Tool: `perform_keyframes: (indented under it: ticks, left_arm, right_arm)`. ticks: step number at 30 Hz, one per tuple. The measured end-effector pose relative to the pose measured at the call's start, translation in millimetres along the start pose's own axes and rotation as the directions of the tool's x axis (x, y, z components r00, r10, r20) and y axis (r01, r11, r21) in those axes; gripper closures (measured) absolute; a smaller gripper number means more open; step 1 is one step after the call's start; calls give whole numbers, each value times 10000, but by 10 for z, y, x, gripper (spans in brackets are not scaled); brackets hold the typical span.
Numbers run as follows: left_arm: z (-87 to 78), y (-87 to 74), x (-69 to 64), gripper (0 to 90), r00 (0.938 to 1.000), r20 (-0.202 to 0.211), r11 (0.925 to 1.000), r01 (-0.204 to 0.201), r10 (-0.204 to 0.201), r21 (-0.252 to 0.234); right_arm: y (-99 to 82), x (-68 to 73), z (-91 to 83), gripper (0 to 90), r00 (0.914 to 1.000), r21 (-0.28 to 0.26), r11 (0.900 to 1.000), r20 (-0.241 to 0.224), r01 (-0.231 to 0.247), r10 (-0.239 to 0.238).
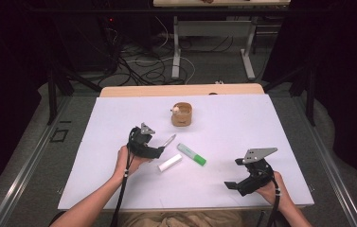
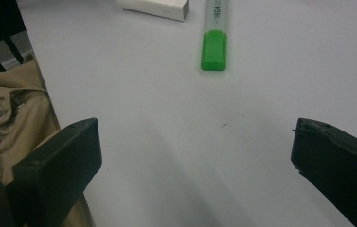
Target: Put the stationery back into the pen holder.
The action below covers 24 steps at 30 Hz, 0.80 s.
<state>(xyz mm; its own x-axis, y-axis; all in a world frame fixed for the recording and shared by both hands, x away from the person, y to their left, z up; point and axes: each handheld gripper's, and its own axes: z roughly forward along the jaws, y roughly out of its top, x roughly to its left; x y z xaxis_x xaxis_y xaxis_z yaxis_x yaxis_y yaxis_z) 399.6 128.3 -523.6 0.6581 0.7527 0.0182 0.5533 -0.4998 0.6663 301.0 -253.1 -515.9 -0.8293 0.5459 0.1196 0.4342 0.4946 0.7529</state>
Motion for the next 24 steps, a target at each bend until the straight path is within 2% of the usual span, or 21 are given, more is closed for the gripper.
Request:
perform_keyframes:
  ticks: [2, 5, 14, 21, 24]
  left_arm:
    - [18, 7, 0, 285, 10000, 23, 10000, -27, 27, 30]
    - [123, 23, -11, 418, 9997, 245, 9998, 25, -30, 211]
    - [259, 33, -26, 631, 9985, 538, 9978, -68, 32, 656]
    - [350, 47, -34, 707, 9978, 649, 9962, -146, 90, 860]
    - [372, 52, -60, 724, 9976, 630, 9957, -324, 270, 872]
  right_arm:
    - [2, 0, 2, 21, 10000, -7, 10000, -2, -3, 3]
    - [8, 1, 8, 23, 10000, 126, 9999, -45, 63, -63]
    - [8, -12, 12, 26, 10000, 223, 9998, -37, 16, -15]
    - [1, -9, 13, 28, 10000, 130, 9999, 0, -48, 48]
    - [2, -6, 15, 28, 10000, 171, 9998, -7, -47, 47]
